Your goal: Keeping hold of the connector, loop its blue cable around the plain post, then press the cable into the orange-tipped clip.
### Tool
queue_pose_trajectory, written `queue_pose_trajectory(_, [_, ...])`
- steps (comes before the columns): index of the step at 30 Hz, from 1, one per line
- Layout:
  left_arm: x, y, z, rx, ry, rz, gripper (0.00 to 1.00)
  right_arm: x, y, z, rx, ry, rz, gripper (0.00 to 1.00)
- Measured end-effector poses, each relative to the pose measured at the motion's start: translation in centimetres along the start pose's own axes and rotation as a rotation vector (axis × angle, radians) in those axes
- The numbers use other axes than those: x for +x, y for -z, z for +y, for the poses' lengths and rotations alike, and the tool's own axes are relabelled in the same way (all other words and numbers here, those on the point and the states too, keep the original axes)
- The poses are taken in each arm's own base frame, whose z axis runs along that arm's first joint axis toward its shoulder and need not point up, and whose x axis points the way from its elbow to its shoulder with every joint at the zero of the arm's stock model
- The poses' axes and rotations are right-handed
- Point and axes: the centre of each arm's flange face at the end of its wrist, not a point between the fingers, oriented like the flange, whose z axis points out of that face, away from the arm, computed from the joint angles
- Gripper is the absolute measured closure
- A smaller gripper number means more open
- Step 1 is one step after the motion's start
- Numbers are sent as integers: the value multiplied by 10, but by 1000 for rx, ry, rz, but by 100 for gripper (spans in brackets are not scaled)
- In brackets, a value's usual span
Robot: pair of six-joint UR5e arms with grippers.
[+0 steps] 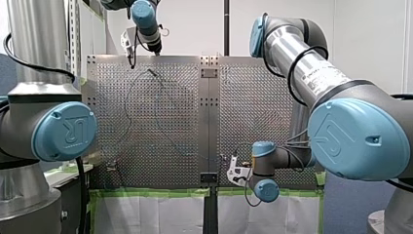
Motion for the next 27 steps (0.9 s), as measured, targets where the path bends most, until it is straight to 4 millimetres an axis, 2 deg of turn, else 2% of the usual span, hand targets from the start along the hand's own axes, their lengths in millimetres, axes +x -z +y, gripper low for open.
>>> queue_pose_trajectory(14, [30, -15, 19, -84, -201, 167, 0, 0, 1, -1, 1, 0, -3, 100])
queue_pose_trajectory(19, [32, -15, 25, -87, -227, 210, 0, 0, 1, -1, 1, -1, -4, 100])
queue_pose_trajectory(27, [22, -30, 40, -85, -140, 181, 0, -1, 1, -1, 1, 0, -4, 100])
